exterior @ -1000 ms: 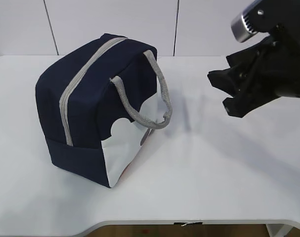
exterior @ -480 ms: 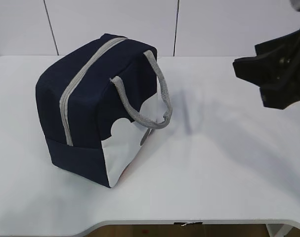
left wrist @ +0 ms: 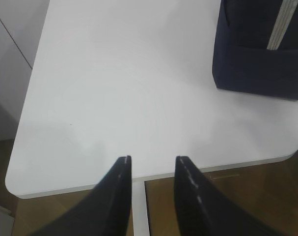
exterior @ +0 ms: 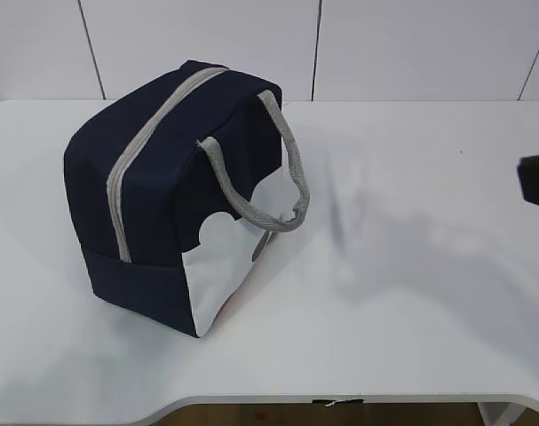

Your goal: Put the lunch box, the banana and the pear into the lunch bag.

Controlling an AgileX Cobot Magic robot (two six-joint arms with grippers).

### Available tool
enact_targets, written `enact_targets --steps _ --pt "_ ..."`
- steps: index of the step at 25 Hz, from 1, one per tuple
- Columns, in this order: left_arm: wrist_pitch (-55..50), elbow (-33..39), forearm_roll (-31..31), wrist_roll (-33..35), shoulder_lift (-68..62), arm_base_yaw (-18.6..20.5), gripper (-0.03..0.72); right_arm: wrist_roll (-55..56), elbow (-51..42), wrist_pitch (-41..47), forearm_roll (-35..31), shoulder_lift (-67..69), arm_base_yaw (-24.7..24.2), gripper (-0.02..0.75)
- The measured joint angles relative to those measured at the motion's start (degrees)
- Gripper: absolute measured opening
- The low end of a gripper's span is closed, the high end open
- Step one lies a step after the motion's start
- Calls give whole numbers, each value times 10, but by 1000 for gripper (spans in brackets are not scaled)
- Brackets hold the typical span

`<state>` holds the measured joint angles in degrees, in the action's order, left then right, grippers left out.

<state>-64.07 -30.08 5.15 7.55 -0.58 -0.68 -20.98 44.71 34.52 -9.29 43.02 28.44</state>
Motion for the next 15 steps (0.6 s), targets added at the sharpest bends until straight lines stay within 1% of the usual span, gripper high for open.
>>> enact_targets --steps 3,8,15 --pt "0 0 0 0 0 0 226 -3 -11 40 10 -40 0 379" --pt "0 0 0 0 0 0 226 2 -57 62 23 -107 0 378" --pt "0 0 0 0 0 0 226 98 -90 101 88 -213 0 378"
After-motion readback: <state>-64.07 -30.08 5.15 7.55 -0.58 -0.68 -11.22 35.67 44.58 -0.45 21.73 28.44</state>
